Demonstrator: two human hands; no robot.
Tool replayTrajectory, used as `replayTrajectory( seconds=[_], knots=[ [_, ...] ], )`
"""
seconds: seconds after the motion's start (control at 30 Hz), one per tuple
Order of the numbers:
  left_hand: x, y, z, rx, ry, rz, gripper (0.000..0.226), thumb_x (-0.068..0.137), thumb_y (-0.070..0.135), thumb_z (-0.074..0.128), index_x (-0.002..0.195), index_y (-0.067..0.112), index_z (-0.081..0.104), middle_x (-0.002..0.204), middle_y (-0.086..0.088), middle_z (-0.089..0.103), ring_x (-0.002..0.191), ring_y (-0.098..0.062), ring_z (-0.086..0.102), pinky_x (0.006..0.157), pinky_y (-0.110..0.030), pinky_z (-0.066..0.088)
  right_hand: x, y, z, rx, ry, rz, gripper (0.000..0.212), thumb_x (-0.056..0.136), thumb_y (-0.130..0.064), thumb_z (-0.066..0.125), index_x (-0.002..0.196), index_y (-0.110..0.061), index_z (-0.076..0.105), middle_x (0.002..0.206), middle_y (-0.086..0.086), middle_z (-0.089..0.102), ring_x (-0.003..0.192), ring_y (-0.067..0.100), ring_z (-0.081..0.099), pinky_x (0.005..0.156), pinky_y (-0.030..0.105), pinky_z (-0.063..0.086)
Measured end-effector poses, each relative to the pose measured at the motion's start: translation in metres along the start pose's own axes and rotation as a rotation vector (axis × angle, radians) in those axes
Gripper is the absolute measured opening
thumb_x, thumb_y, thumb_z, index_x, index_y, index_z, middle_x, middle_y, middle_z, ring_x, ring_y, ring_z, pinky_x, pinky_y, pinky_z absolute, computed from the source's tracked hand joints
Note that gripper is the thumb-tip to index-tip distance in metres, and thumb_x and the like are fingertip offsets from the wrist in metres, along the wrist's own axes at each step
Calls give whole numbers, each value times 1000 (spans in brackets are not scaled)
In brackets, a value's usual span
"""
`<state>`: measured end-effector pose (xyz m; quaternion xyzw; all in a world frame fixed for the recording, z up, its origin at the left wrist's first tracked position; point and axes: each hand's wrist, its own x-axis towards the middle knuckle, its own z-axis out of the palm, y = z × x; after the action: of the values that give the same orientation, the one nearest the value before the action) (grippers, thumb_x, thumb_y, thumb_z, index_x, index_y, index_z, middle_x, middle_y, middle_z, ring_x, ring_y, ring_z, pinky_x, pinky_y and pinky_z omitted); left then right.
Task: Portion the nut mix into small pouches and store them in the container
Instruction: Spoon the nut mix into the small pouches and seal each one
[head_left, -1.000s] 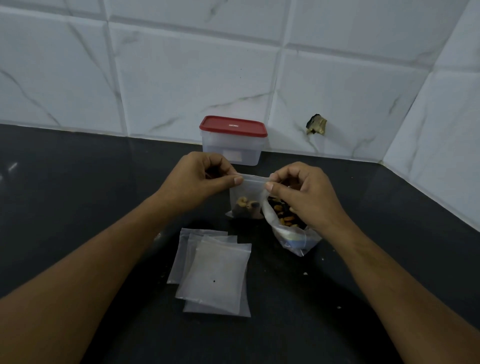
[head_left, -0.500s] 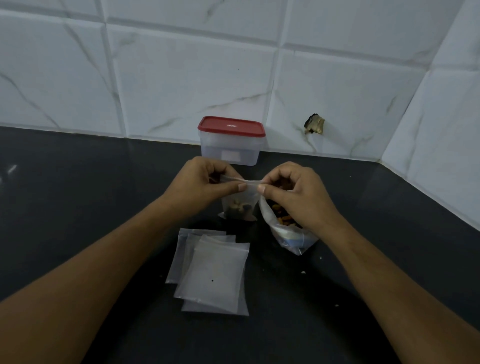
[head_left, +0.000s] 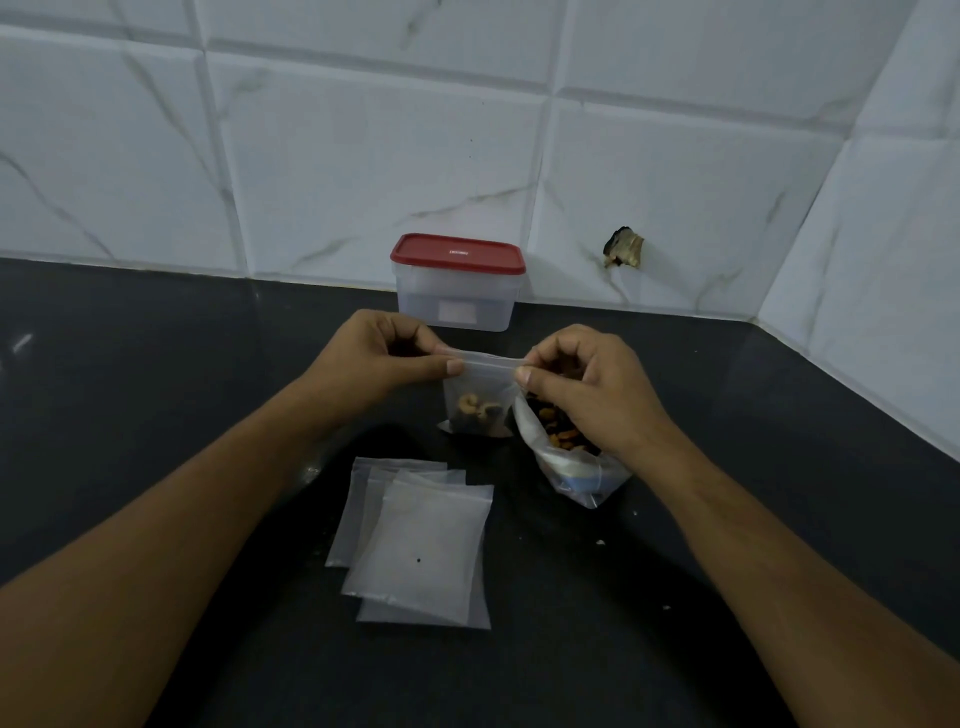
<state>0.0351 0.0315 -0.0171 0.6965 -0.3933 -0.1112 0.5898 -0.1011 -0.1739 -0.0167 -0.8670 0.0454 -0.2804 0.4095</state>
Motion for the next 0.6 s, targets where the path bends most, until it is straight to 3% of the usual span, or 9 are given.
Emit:
replayTrajectory(
  seconds=[0.2,0.3,0.47,0.6],
  knots=[
    [0,-6,1,-14,15,-10,19,87,11,73,97,-5,69,97,-5,77,98,-15,73,81,-23,60,-1,0,0,-73,31,-52,5,89,-16,79,87,-19,75,93,-7,68,84,5,65,74,12,49],
    [1,-13,4,-20,33,-7,11,91,11,71,99,4,73,96,-2,77,91,-11,72,75,-21,57,-3,3,-1,-134,37,-95,2,92,-19,75,95,-20,76,96,-8,67,88,5,64,77,13,49],
    [6,-20,-13,-121,251,-20,12,92,6,70,100,14,66,84,-4,74,78,-12,70,67,-24,57,-2,9,-4,-198,38,-108,11,94,-24,73,105,-22,74,100,-9,67,90,3,65,80,14,51],
    [10,-31,-34,-133,387,-59,19,96,3,66,93,20,58,84,-3,71,84,-21,69,73,-34,57,-3,11,0,-197,24,-99,9,93,-24,75,102,-23,75,101,-9,69,89,4,66,80,16,52]
  ],
)
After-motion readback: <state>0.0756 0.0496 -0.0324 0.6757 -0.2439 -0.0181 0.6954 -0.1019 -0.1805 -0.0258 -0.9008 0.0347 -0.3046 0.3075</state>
